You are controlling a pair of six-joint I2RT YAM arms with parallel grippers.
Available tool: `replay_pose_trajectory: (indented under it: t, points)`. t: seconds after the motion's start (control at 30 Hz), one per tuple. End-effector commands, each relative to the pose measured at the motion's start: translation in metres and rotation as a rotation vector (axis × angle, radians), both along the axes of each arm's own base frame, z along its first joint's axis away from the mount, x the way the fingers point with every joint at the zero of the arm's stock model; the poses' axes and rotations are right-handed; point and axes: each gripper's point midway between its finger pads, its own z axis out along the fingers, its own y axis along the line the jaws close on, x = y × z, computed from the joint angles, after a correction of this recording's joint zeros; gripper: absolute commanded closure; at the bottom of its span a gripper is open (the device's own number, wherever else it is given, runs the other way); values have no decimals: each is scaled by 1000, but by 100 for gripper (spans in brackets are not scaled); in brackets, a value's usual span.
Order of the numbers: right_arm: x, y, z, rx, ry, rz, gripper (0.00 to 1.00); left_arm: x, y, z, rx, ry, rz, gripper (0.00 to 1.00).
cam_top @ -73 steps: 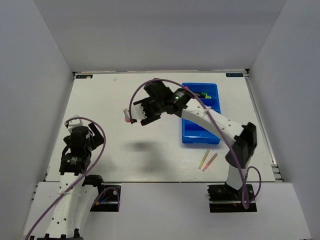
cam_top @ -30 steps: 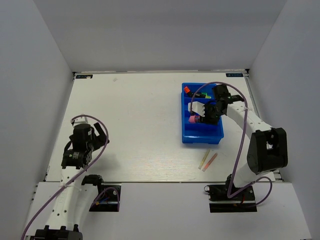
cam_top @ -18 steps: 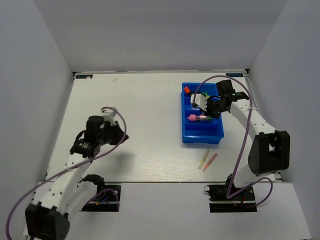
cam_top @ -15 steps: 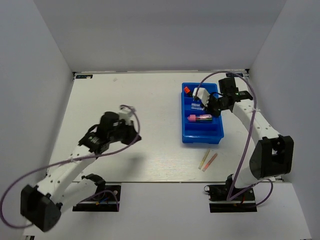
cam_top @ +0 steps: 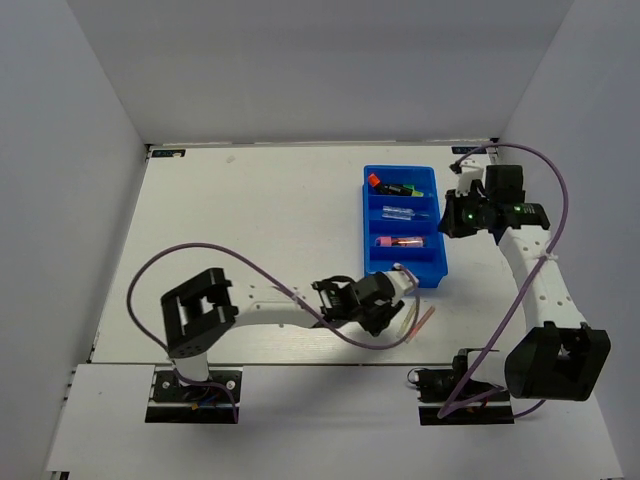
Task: Sort the stationery into containers
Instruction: Grab a piece of stationery with the left arm
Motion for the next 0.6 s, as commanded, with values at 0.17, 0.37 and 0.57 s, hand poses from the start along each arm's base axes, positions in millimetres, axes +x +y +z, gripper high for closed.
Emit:
replay_pose_trajectory:
  t: [0.17,0.37,0.57]
  points:
    - [1,-20,1,145,31,-172,100,24,-82,33,-118,-255,138,51]
    - [1,-24,5,216,10,-180,100,31,-98,27,-100,-309,169,48]
    - [-4,-30,4,265,6,-195,100,40,-102,17,-75,-335,221,47]
